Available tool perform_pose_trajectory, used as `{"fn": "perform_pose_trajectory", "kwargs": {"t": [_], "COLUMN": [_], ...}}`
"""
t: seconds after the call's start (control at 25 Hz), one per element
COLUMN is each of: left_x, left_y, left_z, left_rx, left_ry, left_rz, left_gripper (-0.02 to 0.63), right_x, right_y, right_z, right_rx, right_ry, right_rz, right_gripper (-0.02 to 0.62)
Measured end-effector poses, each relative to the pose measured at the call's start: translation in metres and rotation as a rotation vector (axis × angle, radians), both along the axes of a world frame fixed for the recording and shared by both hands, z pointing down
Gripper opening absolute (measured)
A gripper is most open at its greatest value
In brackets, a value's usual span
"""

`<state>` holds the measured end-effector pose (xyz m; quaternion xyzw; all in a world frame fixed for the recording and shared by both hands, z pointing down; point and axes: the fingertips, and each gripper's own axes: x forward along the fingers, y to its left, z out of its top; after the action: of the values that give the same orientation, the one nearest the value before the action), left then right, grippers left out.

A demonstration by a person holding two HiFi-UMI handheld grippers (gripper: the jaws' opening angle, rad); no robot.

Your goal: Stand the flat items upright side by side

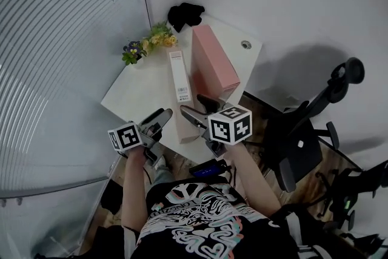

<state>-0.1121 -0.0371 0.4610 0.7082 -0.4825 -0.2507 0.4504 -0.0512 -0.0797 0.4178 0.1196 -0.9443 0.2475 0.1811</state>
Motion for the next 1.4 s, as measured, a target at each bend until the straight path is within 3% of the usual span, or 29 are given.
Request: {"fn": "perform_pose_trajectory", "kwargs": {"t": [0.2, 0.72, 1.12, 1.4], "left_x": [-0.011, -0.023, -0.018, -0.015], "left_y": [-0.024, -0.057, -0.061, -0.06], "left_z": [0.01, 0.029, 0.034, 0.032], "left_rx": [0.008, 0.04, 0.042, 0.06], "left_ry": [0.033, 0.014, 0.034, 0.046], "left_rz": [0.104, 0.433, 0.556, 0.631], "left_gripper": [0.282, 0.288, 0.288, 0.267], "right_x": [-0.019, -0.09, -0.119, -0.123], "right_y": [-0.02, -0.078, -0.112, -0.109], "right_z": [0.008, 0.022, 0.036, 0.051], "right_rx": [0.037, 0.075, 0.079, -0.003], "right_ry": [0.144, 0.378, 0.514, 0.558], "right_rz": [0.03, 0.16, 0.201, 0.194], "right_gripper": [0.311, 0.334, 0.336, 0.35]}}
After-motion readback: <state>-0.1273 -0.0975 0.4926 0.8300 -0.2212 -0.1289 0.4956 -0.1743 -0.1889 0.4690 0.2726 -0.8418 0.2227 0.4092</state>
